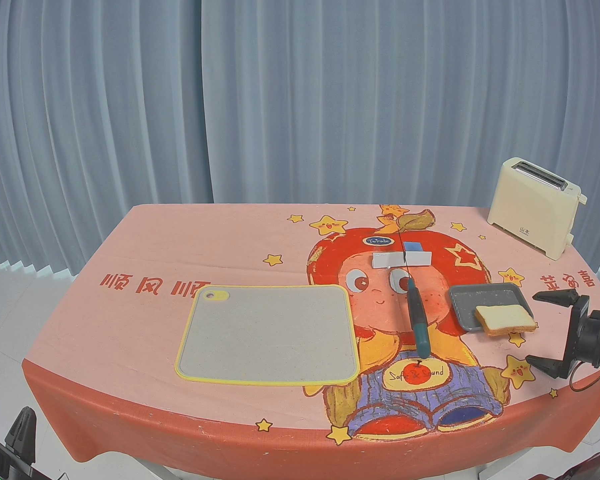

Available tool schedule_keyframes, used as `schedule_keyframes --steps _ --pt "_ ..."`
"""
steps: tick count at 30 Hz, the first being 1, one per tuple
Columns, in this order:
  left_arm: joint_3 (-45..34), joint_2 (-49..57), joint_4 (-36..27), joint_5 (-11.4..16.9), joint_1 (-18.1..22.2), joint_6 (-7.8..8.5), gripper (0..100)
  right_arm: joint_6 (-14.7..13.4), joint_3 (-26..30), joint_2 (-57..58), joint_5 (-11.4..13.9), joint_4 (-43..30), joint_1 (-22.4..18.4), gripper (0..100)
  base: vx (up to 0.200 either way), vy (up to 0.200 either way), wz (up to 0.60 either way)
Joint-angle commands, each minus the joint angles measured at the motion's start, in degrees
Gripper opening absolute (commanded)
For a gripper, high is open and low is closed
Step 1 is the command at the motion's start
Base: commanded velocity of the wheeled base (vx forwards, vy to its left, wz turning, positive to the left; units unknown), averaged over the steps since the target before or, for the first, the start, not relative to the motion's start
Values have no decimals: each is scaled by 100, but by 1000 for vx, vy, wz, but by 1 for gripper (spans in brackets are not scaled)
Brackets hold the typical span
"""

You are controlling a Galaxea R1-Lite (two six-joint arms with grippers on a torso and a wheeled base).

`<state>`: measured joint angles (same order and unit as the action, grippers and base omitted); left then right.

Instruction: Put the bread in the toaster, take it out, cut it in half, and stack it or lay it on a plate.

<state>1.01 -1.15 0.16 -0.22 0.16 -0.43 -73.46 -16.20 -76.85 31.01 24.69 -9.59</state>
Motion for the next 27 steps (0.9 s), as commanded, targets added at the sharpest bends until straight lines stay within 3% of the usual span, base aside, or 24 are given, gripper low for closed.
schedule_keyframes --steps 1,27 --pt "-101 -8 2 -4 2 -1 0 34 -313 -621 19 1 -69 100 0 0 0" --pt "-101 -8 2 -4 2 -1 0 7 -735 -1711 36 449 -245 100 0 0 0"
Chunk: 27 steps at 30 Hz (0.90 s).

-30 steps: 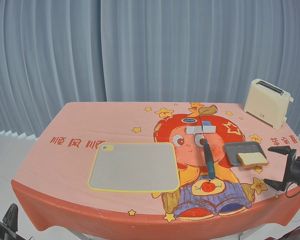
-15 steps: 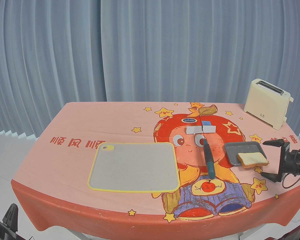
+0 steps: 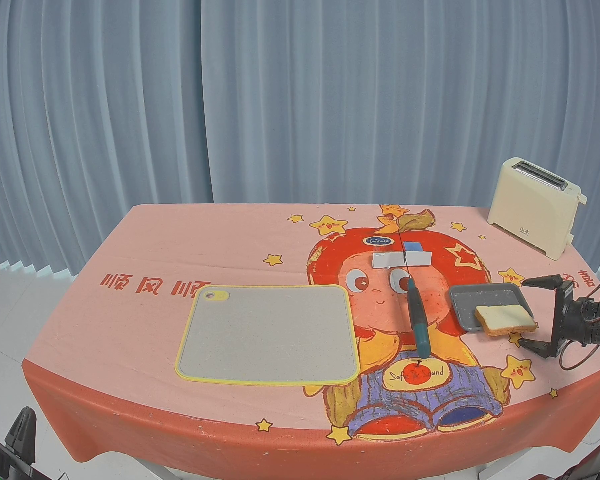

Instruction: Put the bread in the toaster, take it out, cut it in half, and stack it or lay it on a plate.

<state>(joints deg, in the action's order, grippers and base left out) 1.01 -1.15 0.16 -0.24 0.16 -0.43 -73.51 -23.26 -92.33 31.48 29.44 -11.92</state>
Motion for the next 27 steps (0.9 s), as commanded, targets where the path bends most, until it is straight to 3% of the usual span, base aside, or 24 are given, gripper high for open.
schedule_keyframes --steps 1,2,3,27 --pt "-101 -8 2 -2 2 -1 0 3 -30 -162 -19 -26 -3 100 0 0 0" --pt "-101 -8 2 -2 2 -1 0 3 -30 -162 -10 -26 6 100 0 0 0" --pt "-101 -8 2 -2 2 -1 0 3 -38 -162 -19 -26 15 0 0 0 0" --pt "-101 -8 2 -2 2 -1 0 -6 -56 479 -27 -105 32 0 0 0 0"
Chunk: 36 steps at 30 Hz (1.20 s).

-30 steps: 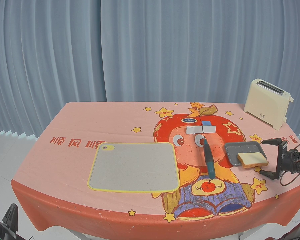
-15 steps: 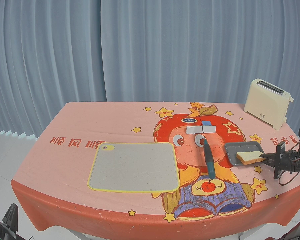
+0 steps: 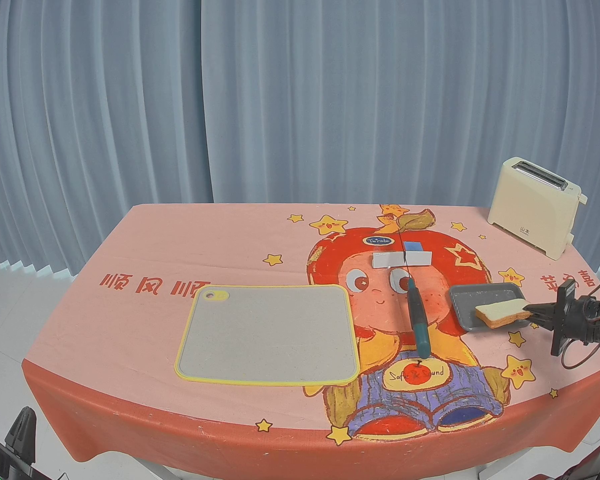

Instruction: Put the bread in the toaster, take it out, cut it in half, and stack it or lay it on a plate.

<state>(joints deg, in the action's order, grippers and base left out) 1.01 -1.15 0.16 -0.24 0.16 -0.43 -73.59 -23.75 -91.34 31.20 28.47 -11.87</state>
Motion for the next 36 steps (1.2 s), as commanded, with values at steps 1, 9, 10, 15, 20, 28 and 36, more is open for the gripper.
schedule_keyframes --steps 1,9,10,15,20,28,36 --pt "-101 -8 2 -2 2 -1 0 3 -7 477 1 -8 36 0 0 0 0" --pt "-101 -8 2 -2 2 -1 0 29 -25 1198 -52 -25 124 0 0 0 0" --pt "-101 -8 2 -2 2 -1 0 38 -33 1268 -52 -25 124 0 0 0 0" --pt "-101 -8 2 -2 2 -1 0 267 -60 1523 -61 -8 124 0 0 0 0" --pt "-101 -8 2 -2 2 -1 0 970 -51 1585 -70 10 115 0 0 0 0" --pt "-101 -8 2 -2 2 -1 0 2112 10 1963 -96 -25 106 0 0 0 0" --pt "-101 -8 2 -2 2 -1 0 3106 37 2059 -351 -16 133 0 0 0 0"
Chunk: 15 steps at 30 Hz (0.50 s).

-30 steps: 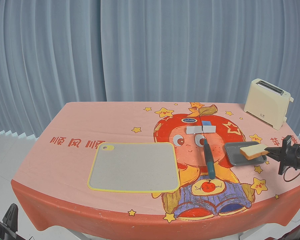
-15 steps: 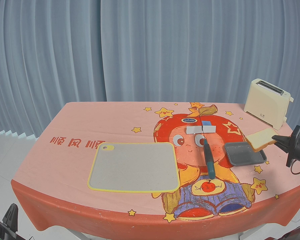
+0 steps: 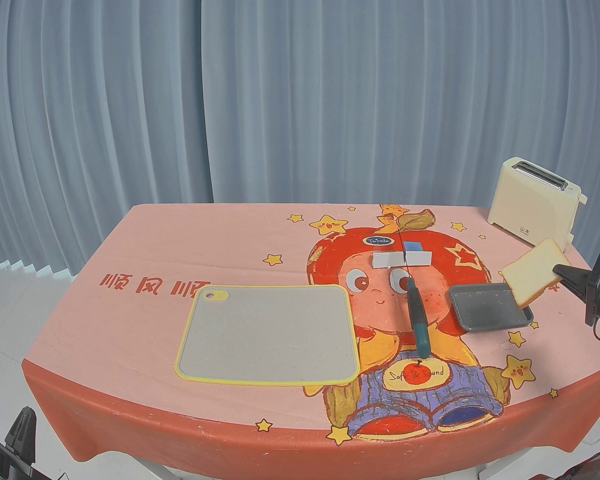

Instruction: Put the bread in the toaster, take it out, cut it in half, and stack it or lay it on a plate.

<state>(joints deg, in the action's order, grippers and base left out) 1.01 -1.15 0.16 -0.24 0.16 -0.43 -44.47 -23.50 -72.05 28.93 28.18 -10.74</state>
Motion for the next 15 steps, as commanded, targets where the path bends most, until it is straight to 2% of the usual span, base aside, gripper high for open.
schedule_keyframes --steps 1,6,9,11,15 --pt "-101 -8 2 -2 2 -1 0 369 21 121 -203 20 54 0 0 0 0" --pt "-101 -8 2 -2 2 -1 0 1397 171 147 -616 64 283 0 0 0 0" --pt "-101 -8 2 -2 2 -1 0 2136 259 217 -871 73 441 0 0 0 0" --pt "-101 -8 2 -2 2 -1 0 2522 302 261 -906 73 468 0 0 0 0" --pt "-101 -8 2 -2 2 -1 0 3085 329 384 -880 64 476 0 0 0 0"
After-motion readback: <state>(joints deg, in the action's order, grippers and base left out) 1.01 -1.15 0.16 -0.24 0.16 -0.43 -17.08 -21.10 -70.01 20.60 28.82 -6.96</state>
